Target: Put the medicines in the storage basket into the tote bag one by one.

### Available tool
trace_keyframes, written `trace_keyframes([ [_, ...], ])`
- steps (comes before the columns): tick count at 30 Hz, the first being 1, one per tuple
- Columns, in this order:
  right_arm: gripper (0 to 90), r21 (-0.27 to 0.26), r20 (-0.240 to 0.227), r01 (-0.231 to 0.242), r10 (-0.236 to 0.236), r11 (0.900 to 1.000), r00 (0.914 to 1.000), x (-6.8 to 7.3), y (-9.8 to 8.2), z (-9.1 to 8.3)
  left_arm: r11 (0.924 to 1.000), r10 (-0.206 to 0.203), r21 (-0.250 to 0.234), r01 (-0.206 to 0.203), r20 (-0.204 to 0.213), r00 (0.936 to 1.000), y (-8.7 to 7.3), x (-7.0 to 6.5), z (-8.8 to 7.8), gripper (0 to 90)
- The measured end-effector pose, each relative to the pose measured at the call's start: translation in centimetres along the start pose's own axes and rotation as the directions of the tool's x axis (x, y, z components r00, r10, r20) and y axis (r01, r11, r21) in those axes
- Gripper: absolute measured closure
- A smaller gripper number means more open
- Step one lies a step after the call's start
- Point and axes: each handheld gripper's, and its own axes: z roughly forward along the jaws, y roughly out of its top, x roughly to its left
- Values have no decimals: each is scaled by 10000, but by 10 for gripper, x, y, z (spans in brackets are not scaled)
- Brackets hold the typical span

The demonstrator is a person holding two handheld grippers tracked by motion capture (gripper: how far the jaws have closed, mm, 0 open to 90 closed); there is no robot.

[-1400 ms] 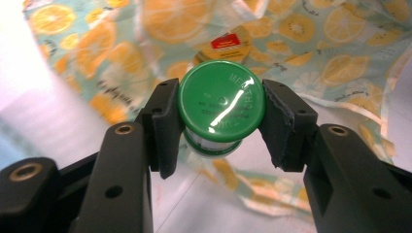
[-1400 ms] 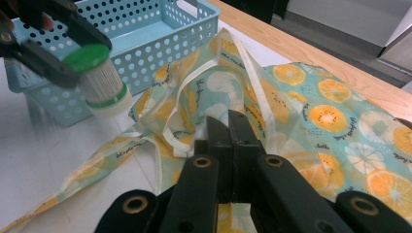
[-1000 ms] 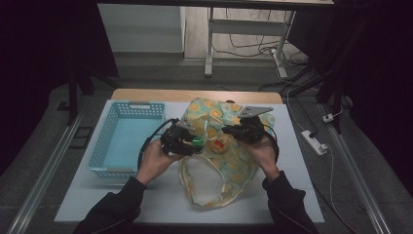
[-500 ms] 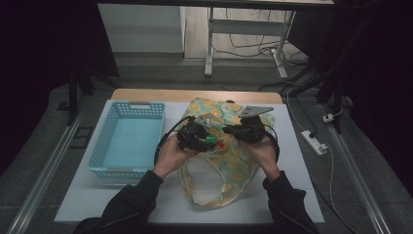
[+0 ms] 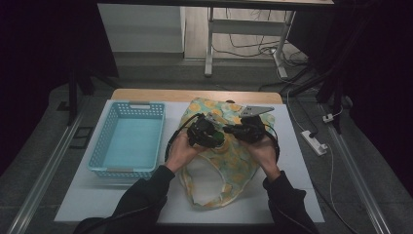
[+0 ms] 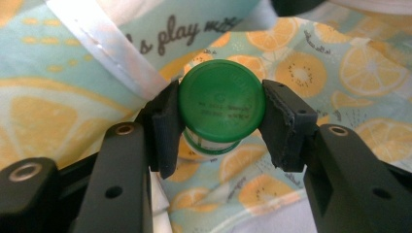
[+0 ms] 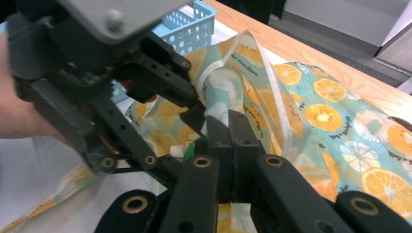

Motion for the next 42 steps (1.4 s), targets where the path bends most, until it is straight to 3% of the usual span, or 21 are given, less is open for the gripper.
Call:
trace_keyframes([
  [18, 900, 52, 44, -41, 41, 10000, 10000, -1, -1, 2, 9996, -271, 86, 273, -300, 9992, 1, 10, 25, 519],
  [28, 900, 47, 38, -45, 45, 10000, 10000, -1, -1, 1, 9991, -361, -242, 354, -276, 9990, -1, 12, 28, 509],
  [31, 900, 33, 35, -35, 35, 10000, 10000, -1, -1, 1, 9969, -636, -478, 622, -293, 9975, -1, 12, 25, 464],
  [35, 900, 43, 21, -41, 41, 10000, 10000, -2, -1, 1, 9974, -597, -431, 584, -297, 9978, -2, 12, 17, 398],
  [42, 900, 9, 8, -34, 34, 10000, 10000, -2, -1, 0, 9982, -455, -380, 460, 123, 9989, -11, 9, 1, 254],
])
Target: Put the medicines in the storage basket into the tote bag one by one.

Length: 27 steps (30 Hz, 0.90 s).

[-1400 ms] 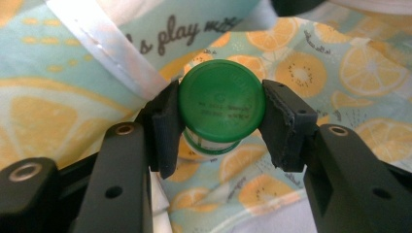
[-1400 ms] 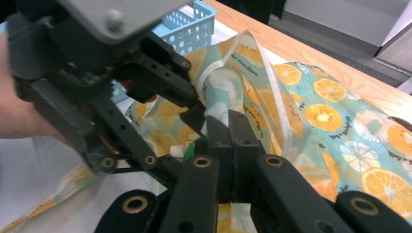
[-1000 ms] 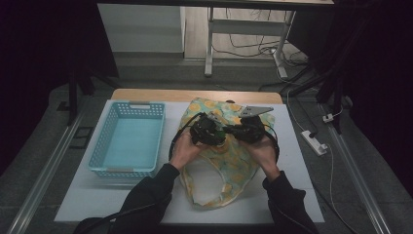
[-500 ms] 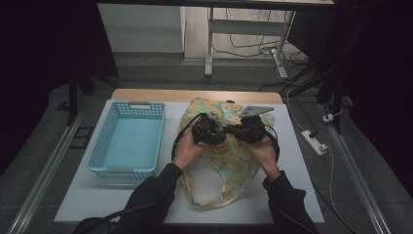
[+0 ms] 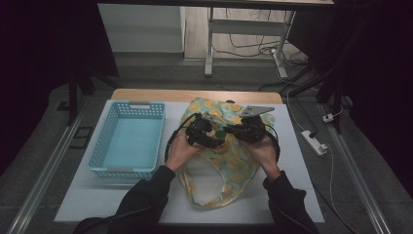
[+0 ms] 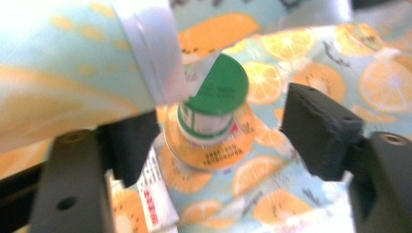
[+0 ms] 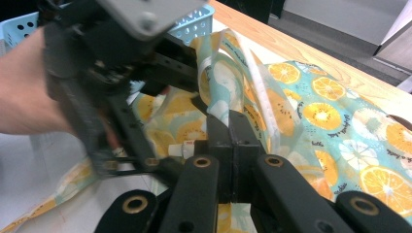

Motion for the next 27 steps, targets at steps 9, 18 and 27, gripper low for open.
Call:
trace_keyframes([
  [9, 900, 4, -7, 9, -9, 10000, 10000, 0, 0, 0, 9987, -359, -335, 375, 482, 9982, -13, 0, -20, 114],
  [18, 900, -42, -24, 25, -25, 10000, 10000, 1, 1, -2, 9990, -39, -447, 89, 1116, 9938, -25, -9, -25, 40],
  [27, 900, -20, -32, 25, -25, 10000, 10000, 1, 1, -2, 9995, 114, -311, -72, 1385, 9903, -36, -16, -23, 0],
])
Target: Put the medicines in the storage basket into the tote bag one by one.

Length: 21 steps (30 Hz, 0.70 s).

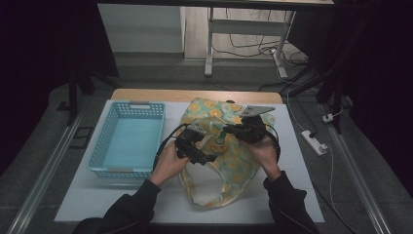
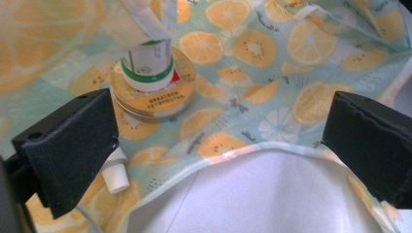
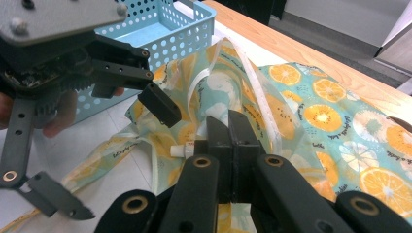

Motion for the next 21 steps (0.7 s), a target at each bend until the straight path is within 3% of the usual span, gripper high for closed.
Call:
trace_keyframes([
  [15, 900, -6, -26, 30, -30, 10000, 10000, 1, 0, -1, 9996, 165, 239, -173, 340, 9993, -15, -3, 11, 0],
  [18, 900, 18, -27, 37, -37, 10000, 10000, 1, 0, 0, 9983, 80, 580, -101, 370, 9993, -16, -3, 16, 0],
  [21, 900, 18, -27, 40, -40, 10000, 10000, 1, 0, 0, 9959, 279, 851, -294, 187, 9994, -17, -4, 22, 0],
])
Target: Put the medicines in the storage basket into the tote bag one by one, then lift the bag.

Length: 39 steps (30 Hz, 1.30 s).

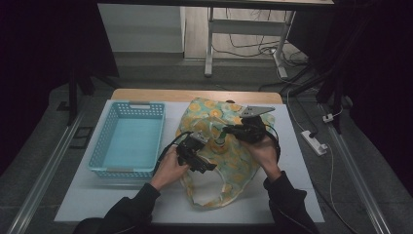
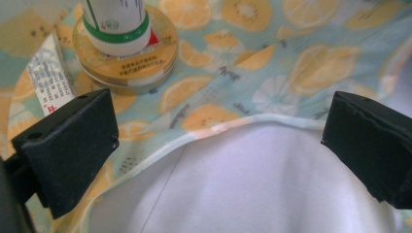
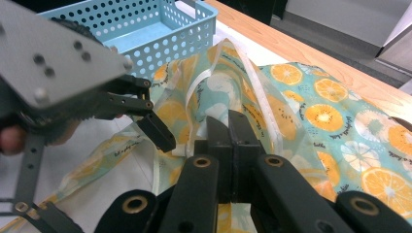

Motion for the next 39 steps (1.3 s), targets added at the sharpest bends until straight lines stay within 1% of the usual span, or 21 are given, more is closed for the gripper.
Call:
trace_keyframes([
  [3, 900, -3, 1, -1, 1, 10000, 10000, 0, 0, 0, 9995, 217, 224, -215, -111, 9997, -1, 1, 6, 0],
  [7, 900, 16, 2, -18, 18, 10000, 10000, 0, 0, 1, 9990, 285, 334, -284, -5, 9996, -1, 2, 14, 0],
  [9, 900, 28, 11, -22, 22, 10000, 10000, 0, 0, 1, 9981, 430, 440, -429, 2, 9991, -2, 4, 17, 3],
  [11, 900, 23, 17, -31, 31, 10000, 10000, -1, -1, 1, 9979, 440, 477, -444, 94, 9990, -3, 5, 20, 7],
  [13, 900, 21, 25, -48, 48, 10000, 10000, -1, -1, 1, 9965, 554, 614, -563, 169, 9983, -5, 8, 23, 9],
  [19, 900, 54, 23, -70, 70, 10000, 10000, -3, -2, 2, 9894, 985, 1088, -961, -172, 9950, -8, 8, 33, 34],
  [21, 900, 47, 30, -74, 74, 10000, 10000, -3, -2, 2, 9850, 1212, 1282, -1154, -378, 9919, -9, 6, 35, 54],
  [22, 900, 28, 31, -81, 81, 10000, 10000, -3, -2, 1, 9824, 1360, 1369, -1269, -586, 9890, -10, 5, 36, 74],
  [23, 900, 24, 27, -80, 80, 10000, 10000, -3, -2, 1, 9811, 1448, 1377, -1358, -576, 9878, -10, 5, 35, 96],
  [24, 900, 12, 34, -87, 86, 10000, 10000, -3, -2, 1, 9814, 1437, 1366, -1350, -559, 9880, -9, 5, 35, 114],
  [25, 900, 16, 33, -87, 87, 10000, 10000, -3, -1, 1, 9810, 1463, 1363, -1378, -543, 9877, -9, 4, 34, 141],
  [27, 900, 11, 37, -98, 98, 10000, 9999, -3, -1, 1, 9806, 1493, 1352, -1417, -480, 9876, -9, 3, 31, 245],
  [34, 900, 21, 37, -54, 53, 10000, 10000, -1, -1, 1, 9881, 1027, 1216, -939, -684, 9924, -8, 6, 27, 598],
  [36, 900, 26, 36, -63, 63, 10000, 10000, -2, -1, 1, 9891, 931, 1212, -839, -717, 9931, -8, 7, 27, 703],
  [38, 900, 22, 27, -68, 68, 10000, 10000, -2, -1, 1, 9882, 994, 1233, -907, -668, 9928, -7, 7, 27, 791],
  [39, 900, 32, 30, -69, 69, 10000, 10000, -2, -1, 1, 9878, 1030, 1242, -945, -647, 9926, -7, 7, 27, 864],
])
